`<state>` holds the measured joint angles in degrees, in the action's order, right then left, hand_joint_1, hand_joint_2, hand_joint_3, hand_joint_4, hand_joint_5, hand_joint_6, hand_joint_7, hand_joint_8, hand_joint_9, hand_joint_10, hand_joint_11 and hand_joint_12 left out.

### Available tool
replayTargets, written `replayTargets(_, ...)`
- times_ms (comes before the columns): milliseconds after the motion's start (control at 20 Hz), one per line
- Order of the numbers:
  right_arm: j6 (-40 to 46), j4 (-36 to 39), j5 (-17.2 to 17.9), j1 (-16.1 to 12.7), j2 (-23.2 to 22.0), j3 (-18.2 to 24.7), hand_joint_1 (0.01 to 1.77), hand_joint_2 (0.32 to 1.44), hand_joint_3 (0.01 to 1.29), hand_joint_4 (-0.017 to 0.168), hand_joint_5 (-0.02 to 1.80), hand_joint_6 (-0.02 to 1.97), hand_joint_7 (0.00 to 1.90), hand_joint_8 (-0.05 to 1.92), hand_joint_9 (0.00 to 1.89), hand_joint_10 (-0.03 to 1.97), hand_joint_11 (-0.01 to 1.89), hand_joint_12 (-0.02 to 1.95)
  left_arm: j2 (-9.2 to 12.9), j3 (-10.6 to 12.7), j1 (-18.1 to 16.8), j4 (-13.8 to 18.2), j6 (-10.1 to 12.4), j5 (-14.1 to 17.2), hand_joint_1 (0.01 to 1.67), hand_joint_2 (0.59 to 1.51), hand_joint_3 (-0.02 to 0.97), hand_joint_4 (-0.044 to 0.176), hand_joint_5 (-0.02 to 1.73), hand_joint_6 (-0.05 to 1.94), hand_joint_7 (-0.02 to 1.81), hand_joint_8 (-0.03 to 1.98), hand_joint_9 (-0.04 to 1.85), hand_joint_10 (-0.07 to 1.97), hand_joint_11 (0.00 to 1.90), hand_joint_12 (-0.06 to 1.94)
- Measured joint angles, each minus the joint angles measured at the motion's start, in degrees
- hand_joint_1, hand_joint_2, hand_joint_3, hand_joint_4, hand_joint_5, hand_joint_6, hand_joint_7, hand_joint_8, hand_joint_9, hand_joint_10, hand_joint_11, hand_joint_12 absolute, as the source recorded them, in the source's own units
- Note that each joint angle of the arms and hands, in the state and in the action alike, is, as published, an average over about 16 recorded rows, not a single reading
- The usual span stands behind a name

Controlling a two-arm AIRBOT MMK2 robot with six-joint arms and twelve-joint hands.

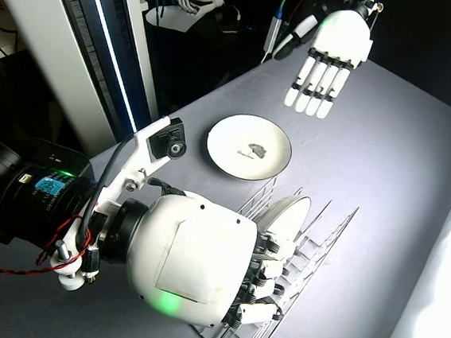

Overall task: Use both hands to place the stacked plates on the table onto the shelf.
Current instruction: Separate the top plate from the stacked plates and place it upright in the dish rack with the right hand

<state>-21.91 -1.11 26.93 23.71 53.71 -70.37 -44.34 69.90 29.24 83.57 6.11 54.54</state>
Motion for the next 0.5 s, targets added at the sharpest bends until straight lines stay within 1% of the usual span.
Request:
replayTargets(100, -0.33, 0.51, -0.02, -0.31, 0.05, -0.03, 1.23, 1.06, 0.01, 0.001, 0.70, 0.81, 0.82, 0.62, 0.79, 0.54, 0.42, 1.36, -0.44, -0.04, 1.24, 0.22, 0.07, 1.28, 0.02, 1.132, 0.020, -0.001, 0.05, 0.01, 0.07, 0.02, 0.04, 0.01, 0.02, 0.01)
replayTargets(250, -0.87, 1.66, -0.04, -0.93, 0.22, -0.06, 1.19, 1.05, 0.01, -0.002, 0.66, 0.60, 0.79, 0.41, 0.73, 0.50, 0.34, 1.38, -1.17, -0.40, 3.22, 0.62, -0.65, 2.12, 0.02, 1.133, 0.020, -0.002, 0.06, 0.01, 0.08, 0.02, 0.05, 0.01, 0.03, 0.02)
replayTargets(500, -2.08, 6.71, 1.04, -3.15, 0.49, 0.12, 1.12, 1.04, 0.01, -0.005, 0.57, 0.28, 0.72, 0.07, 0.57, 0.58, 0.17, 1.44, -2.34, -1.53, 5.82, 1.03, -2.71, 0.95, 0.02, 1.136, 0.021, -0.003, 0.09, 0.01, 0.11, 0.02, 0.09, 0.01, 0.05, 0.04)
